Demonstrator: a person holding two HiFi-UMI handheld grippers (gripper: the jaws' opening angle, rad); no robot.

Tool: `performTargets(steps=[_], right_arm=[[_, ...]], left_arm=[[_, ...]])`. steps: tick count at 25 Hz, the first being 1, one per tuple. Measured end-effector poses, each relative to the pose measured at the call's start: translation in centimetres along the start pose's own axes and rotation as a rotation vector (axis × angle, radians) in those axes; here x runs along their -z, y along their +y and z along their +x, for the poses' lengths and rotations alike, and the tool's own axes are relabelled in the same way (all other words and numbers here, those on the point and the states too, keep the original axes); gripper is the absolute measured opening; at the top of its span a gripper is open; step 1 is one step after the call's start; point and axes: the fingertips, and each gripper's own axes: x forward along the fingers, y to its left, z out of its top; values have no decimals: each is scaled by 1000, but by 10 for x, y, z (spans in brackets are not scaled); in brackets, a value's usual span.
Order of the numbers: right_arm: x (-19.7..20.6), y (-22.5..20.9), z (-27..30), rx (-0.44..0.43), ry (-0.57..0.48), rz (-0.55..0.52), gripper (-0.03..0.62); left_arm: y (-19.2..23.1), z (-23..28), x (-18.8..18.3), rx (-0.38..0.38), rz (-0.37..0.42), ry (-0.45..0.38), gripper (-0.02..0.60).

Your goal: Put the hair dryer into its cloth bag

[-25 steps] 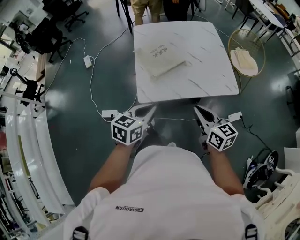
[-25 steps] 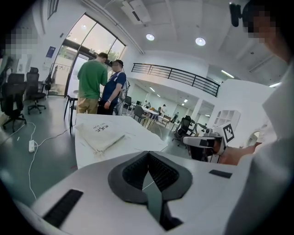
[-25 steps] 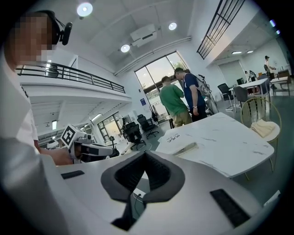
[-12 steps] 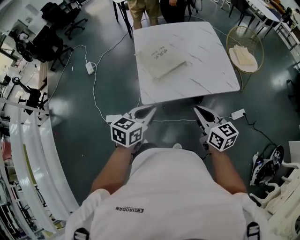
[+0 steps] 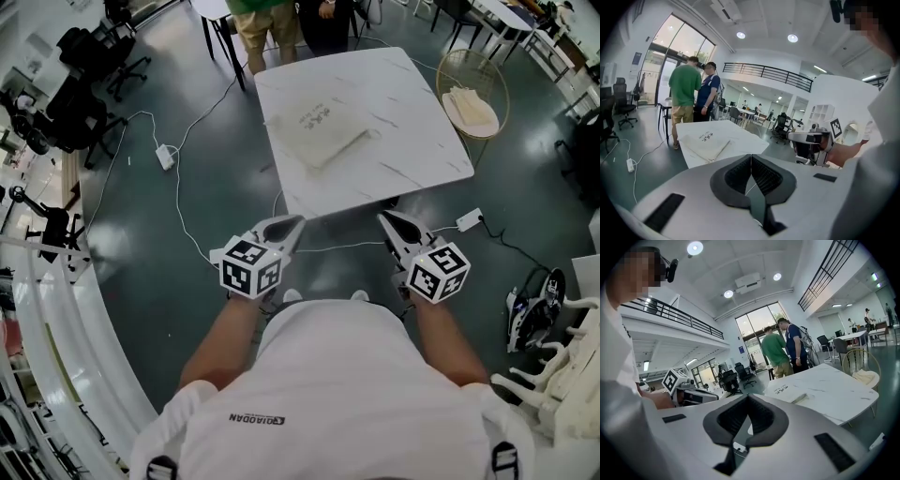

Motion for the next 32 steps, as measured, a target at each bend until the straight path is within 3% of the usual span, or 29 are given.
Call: performTargets(steps=[20,32], right_arm=[[11,25,13,109,17,27,21],[14,25,13,91,20,23,21]], left_arm=[[15,-15,-4,108,38,5,29],[12,-12,-5,107,51,10,29]])
